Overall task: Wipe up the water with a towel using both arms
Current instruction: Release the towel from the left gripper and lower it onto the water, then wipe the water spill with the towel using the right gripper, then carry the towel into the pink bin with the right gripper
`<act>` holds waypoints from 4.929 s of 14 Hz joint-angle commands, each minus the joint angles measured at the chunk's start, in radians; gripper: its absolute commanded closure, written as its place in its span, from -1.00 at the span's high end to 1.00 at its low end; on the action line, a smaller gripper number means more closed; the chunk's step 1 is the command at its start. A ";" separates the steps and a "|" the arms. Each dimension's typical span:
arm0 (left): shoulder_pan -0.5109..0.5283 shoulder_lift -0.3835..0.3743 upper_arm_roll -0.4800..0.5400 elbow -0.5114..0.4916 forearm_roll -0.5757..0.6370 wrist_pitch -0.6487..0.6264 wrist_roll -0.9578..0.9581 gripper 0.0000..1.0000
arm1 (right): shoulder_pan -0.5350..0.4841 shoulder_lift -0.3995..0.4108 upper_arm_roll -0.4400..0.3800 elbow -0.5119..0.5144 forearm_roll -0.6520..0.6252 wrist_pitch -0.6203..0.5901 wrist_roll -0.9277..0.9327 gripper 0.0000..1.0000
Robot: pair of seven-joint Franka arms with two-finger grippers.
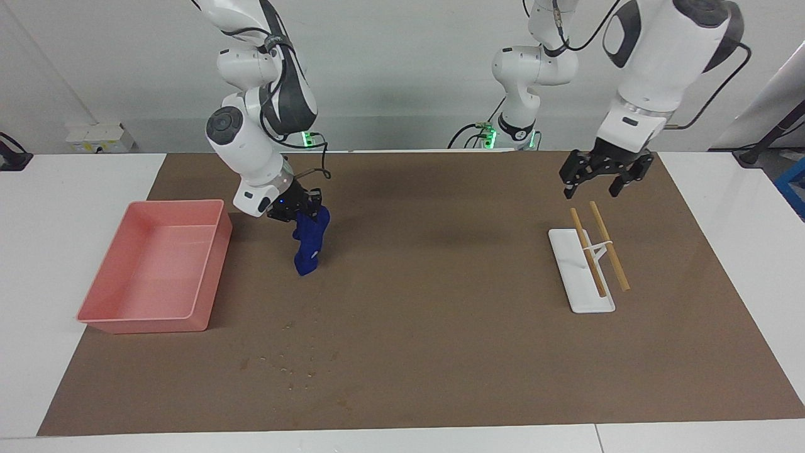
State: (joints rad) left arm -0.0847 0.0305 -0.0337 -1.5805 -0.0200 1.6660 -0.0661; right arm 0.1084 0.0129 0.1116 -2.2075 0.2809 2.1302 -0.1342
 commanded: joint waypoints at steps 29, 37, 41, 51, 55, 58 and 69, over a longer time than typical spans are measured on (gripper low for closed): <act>0.063 -0.067 -0.017 0.004 0.011 -0.163 0.126 1.00 | 0.034 0.254 0.006 0.121 -0.382 0.422 -0.041 -1.00; 0.063 -0.067 -0.017 0.004 0.009 -0.163 0.126 1.00 | 0.025 0.420 0.008 0.322 -0.382 0.390 -0.042 -1.00; 0.063 -0.067 -0.017 0.004 0.009 -0.163 0.126 1.00 | -0.009 0.384 0.010 0.298 -0.342 0.158 -0.035 -1.00; 0.063 -0.067 -0.017 0.004 0.009 -0.163 0.126 1.00 | -0.012 0.182 0.008 0.039 -0.105 -0.075 0.099 -1.00; 0.063 -0.067 -0.017 0.004 0.011 -0.163 0.126 1.00 | -0.009 0.110 0.010 0.017 -0.097 -0.166 0.146 -1.00; 0.063 -0.067 -0.017 0.004 0.009 -0.163 0.126 1.00 | -0.010 0.059 0.008 0.028 -0.098 -0.223 0.140 -1.00; 0.063 -0.067 -0.017 0.004 0.009 -0.163 0.126 1.00 | -0.102 -0.047 -0.004 0.300 -0.322 -0.499 -0.045 -1.00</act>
State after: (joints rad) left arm -0.0240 -0.0134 -0.0487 -1.5537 -0.0200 1.5126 0.0547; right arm 0.0491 -0.0154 0.1028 -1.9689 -0.0038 1.6977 -0.1059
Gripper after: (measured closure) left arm 0.000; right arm 0.753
